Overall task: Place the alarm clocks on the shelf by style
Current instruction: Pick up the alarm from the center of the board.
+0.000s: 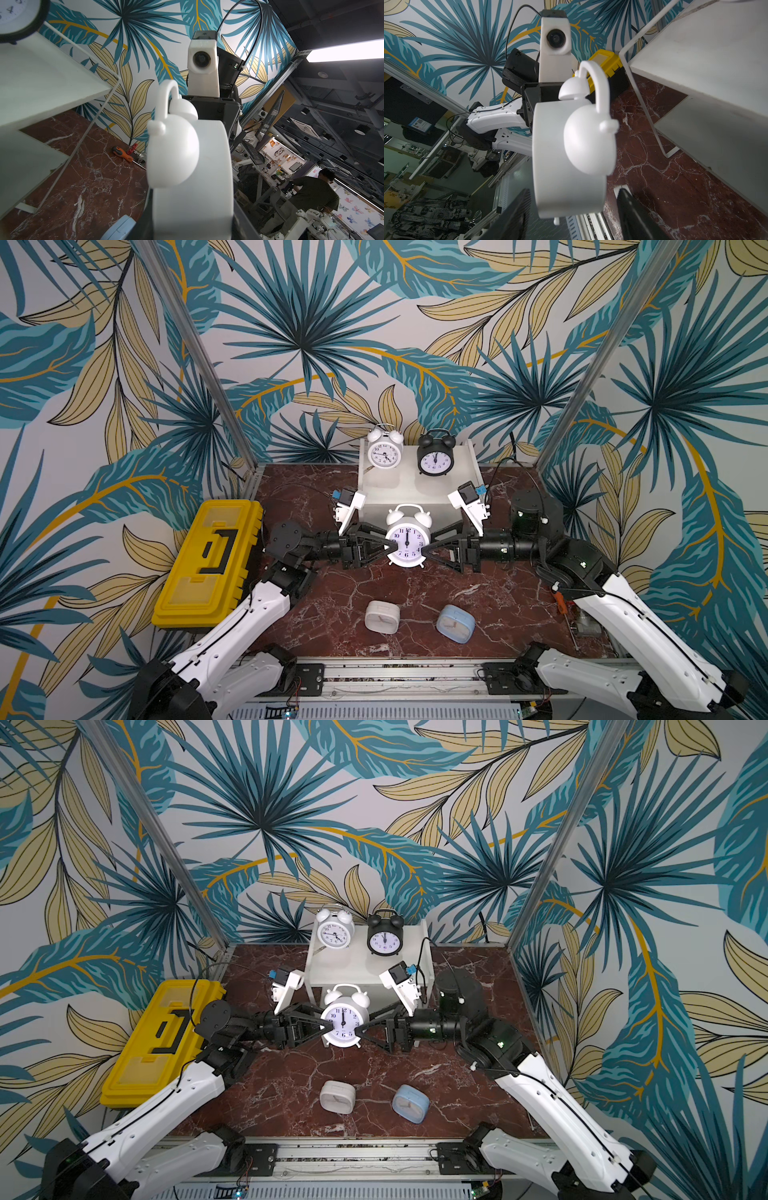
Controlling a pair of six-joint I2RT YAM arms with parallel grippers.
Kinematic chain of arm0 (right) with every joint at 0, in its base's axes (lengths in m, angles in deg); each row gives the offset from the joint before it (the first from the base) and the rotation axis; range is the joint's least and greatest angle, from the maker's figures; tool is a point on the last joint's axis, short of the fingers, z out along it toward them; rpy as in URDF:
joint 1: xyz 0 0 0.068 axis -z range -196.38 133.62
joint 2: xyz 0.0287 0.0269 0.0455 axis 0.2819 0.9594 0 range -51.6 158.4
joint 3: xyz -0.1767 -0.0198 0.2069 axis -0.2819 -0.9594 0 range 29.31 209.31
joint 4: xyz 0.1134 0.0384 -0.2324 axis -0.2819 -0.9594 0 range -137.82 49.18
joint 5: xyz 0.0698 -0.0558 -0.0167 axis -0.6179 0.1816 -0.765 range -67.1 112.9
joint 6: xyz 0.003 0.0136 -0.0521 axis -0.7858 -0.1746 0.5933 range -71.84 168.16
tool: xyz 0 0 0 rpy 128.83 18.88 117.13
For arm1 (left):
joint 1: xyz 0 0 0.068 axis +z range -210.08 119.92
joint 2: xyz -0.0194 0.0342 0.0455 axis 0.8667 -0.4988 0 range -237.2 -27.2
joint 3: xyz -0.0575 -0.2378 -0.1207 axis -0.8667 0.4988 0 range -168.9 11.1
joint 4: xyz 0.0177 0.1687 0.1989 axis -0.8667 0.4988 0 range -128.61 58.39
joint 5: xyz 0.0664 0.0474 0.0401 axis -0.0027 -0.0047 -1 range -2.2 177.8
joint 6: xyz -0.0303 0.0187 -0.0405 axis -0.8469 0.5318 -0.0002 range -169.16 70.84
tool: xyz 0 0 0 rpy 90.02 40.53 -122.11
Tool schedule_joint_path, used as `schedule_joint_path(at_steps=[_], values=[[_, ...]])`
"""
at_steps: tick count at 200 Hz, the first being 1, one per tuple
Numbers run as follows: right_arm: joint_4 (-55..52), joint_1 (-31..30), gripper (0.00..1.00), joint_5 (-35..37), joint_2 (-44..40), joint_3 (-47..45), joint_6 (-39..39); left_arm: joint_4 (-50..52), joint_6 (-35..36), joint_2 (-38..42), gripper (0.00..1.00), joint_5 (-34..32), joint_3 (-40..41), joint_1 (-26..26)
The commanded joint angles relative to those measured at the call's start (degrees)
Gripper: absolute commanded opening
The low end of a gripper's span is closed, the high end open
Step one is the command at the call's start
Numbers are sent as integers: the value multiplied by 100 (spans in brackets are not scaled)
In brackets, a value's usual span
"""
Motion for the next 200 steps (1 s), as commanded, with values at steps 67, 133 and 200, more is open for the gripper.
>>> schedule_joint_path(at_steps=[67,133,200], values=[[176,-12,49,49,50,39,-50,48,257,180,26,-189,-272,35],[-36,-8,35,-4,197,266,100,18,238,156,26,-200,-291,35],[-1150,-7,24,474,409,1257,1306,794,686,385,78,-572,-291,105]])
